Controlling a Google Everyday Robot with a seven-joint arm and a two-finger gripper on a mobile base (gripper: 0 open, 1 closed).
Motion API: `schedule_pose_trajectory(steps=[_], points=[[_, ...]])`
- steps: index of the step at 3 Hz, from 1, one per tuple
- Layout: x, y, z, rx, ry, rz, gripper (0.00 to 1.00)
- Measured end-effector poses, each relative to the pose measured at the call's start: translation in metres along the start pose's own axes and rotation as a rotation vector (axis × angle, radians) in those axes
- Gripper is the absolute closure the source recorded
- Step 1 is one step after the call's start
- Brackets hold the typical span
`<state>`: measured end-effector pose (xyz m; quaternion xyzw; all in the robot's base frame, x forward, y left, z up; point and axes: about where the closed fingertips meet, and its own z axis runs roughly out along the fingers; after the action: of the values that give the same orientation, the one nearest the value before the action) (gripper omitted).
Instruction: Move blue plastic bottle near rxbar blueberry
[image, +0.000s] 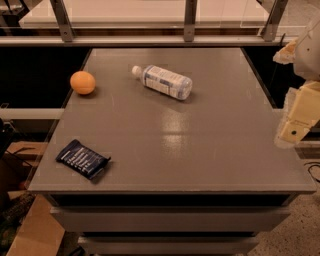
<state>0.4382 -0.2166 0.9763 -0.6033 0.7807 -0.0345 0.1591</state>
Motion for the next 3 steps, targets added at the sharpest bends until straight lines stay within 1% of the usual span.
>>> schedule_pose_trajectory(steps=[1, 2, 3], points=[[-0.004, -0.004, -0.001, 0.012, -0.008, -0.004, 0.0], [-0.026, -0.027, 0.005, -0.002, -0.018, -0.013, 0.0], [-0.065, -0.064, 0.023, -0.019, -0.027, -0.005, 0.0]])
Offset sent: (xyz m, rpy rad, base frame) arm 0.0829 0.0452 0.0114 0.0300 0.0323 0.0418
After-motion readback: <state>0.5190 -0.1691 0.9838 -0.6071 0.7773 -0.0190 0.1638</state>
